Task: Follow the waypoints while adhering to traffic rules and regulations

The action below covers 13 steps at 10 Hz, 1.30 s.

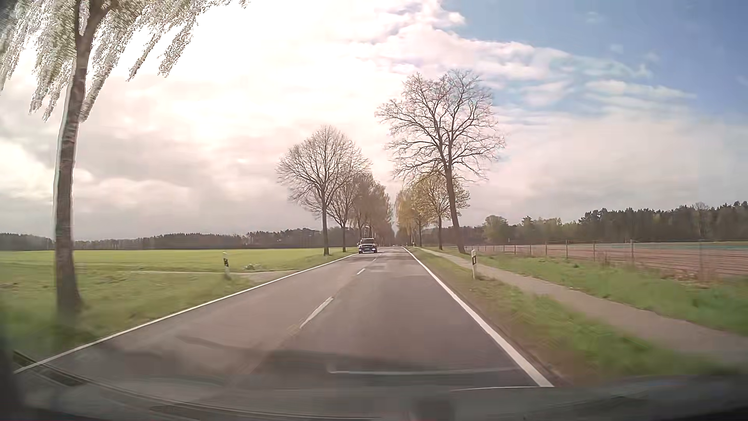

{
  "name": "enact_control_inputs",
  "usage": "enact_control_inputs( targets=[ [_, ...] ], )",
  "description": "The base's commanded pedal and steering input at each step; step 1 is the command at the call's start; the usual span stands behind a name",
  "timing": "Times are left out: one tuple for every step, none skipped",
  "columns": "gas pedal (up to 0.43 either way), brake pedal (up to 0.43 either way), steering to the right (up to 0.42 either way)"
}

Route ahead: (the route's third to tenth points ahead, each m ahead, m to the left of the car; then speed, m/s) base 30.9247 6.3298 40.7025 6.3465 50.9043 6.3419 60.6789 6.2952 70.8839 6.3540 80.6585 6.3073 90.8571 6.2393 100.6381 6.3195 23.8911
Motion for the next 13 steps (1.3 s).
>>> enact_control_inputs(
  targets=[
    [0.220, 0.000, -0.002],
    [0.220, 0.000, -0.002],
    [0.220, 0.000, -0.002],
    [0.220, 0.000, -0.002],
    [0.220, 0.000, -0.002],
    [0.220, 0.000, -0.002],
    [0.220, 0.000, -0.001],
    [0.220, 0.000, 0.000],
    [0.220, 0.000, 0.001],
    [0.220, 0.000, 0.000],
    [0.220, 0.000, 0.001],
    [0.220, 0.000, 0.001],
    [0.220, 0.000, 0.001]
  ],
)
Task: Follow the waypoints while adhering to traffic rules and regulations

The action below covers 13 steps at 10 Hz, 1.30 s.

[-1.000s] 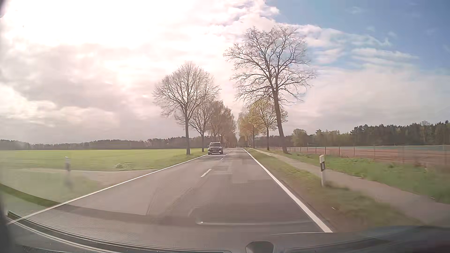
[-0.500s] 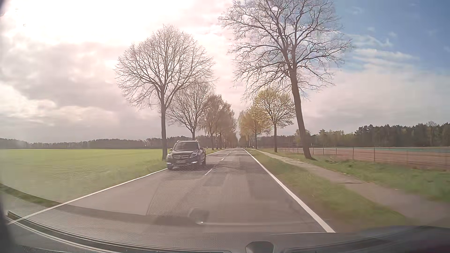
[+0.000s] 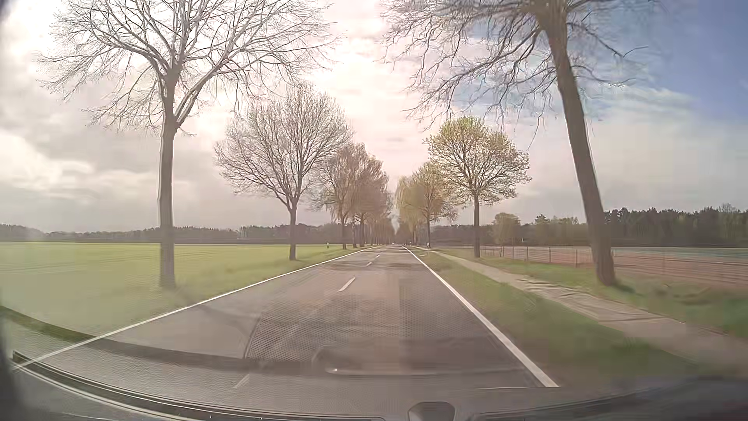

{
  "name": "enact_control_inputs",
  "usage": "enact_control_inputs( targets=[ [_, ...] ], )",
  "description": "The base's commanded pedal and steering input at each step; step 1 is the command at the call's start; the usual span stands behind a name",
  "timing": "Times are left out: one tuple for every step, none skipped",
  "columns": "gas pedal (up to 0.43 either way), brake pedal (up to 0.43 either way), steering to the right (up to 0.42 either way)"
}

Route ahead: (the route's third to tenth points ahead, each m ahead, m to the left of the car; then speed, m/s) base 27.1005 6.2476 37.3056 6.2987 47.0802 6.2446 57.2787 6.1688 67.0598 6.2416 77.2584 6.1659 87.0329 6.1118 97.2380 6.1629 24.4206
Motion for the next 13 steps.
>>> enact_control_inputs(
  targets=[
    [0.209, 0.000, 0.000],
    [0.209, 0.000, 0.001],
    [0.209, 0.000, 0.000],
    [0.209, 0.000, -0.001],
    [0.209, 0.000, -0.001],
    [0.209, 0.000, 0.000],
    [0.209, 0.000, -0.001],
    [0.209, 0.000, -0.001],
    [0.197, 0.000, -0.001],
    [0.197, 0.000, -0.001],
    [0.197, 0.000, 0.000],
    [0.197, 0.000, 0.000],
    [0.189, 0.000, 0.000]
  ],
)
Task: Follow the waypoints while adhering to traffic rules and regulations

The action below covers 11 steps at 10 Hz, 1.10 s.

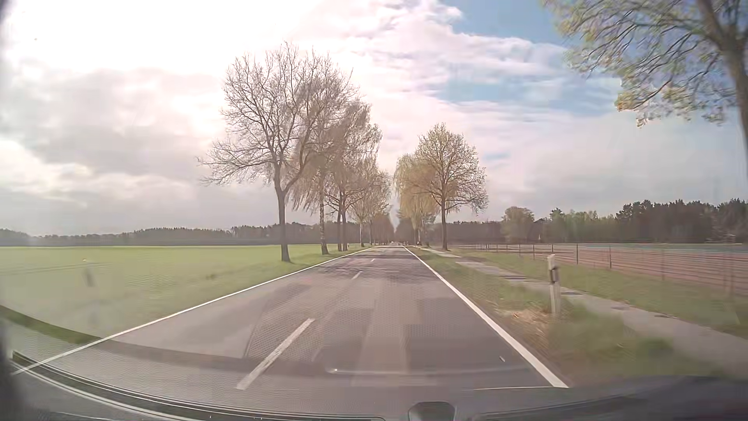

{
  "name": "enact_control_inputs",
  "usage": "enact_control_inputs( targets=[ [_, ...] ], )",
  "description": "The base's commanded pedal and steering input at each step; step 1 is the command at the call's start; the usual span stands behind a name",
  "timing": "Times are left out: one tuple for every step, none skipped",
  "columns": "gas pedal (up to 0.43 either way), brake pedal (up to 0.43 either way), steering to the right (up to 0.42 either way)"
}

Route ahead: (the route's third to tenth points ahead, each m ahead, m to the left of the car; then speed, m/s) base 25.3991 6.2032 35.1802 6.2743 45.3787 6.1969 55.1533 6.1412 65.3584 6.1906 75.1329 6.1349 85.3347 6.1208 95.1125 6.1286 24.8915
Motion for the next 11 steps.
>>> enact_control_inputs(
  targets=[
    [0.189, 0.000, 0.000],
    [0.189, 0.000, 0.000],
    [0.189, 0.000, 0.000],
    [0.189, 0.000, 0.000],
    [0.189, 0.000, 0.000],
    [0.189, 0.000, 0.000],
    [0.177, 0.000, 0.000],
    [0.169, 0.000, -0.001],
    [0.169, 0.000, -0.001],
    [0.169, 0.000, -0.001],
    [0.169, 0.000, -0.001]
  ],
)
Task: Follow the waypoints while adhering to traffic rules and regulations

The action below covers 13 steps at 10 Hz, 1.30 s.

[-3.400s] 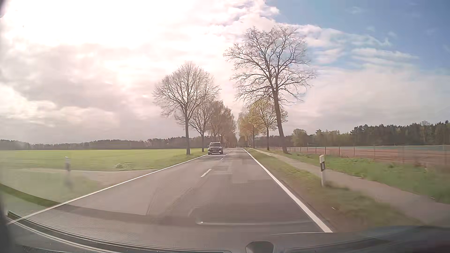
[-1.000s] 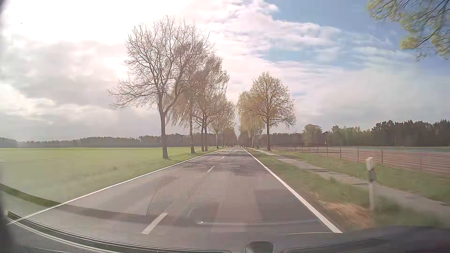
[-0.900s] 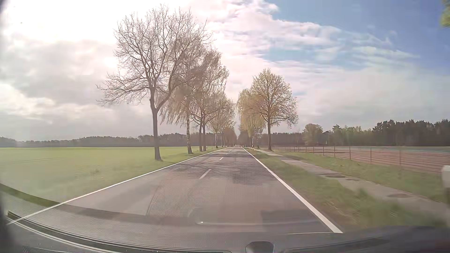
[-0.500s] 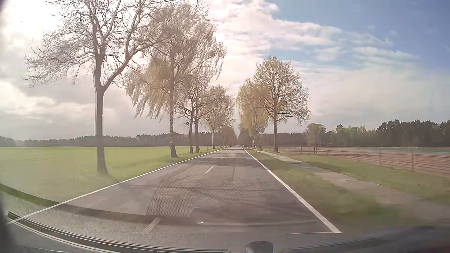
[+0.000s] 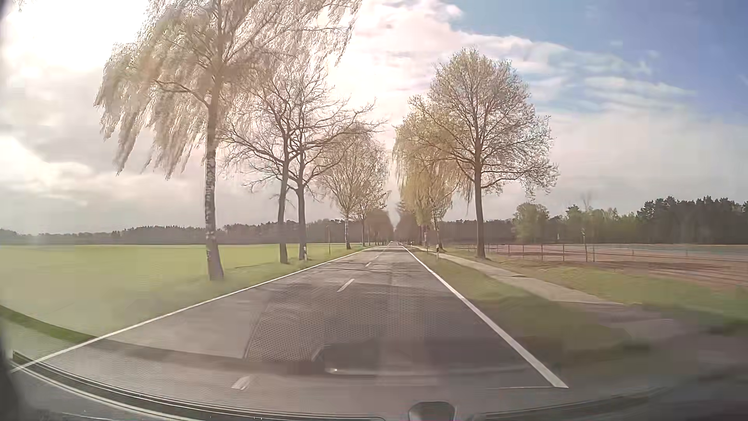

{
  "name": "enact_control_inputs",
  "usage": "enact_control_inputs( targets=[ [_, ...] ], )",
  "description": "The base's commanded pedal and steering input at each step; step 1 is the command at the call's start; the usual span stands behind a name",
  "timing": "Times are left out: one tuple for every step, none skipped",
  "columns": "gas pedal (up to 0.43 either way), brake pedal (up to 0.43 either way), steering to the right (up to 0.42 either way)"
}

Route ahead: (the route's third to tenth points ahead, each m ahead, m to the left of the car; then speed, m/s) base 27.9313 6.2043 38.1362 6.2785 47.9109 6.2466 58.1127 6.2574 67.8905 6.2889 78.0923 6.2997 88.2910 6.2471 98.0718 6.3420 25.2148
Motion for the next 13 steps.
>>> enact_control_inputs(
  targets=[
    [0.169, 0.000, -0.001],
    [0.169, 0.000, -0.001],
    [0.169, 0.000, -0.001],
    [0.169, 0.000, 0.000],
    [0.169, 0.000, -0.001],
    [0.169, 0.000, -0.001],
    [0.169, 0.000, -0.001],
    [0.169, 0.000, -0.001],
    [0.169, 0.000, -0.001],
    [0.177, 0.000, -0.001],
    [0.189, 0.000, -0.001],
    [0.197, 0.000, -0.001],
    [0.197, 0.000, 0.000]
  ],
)
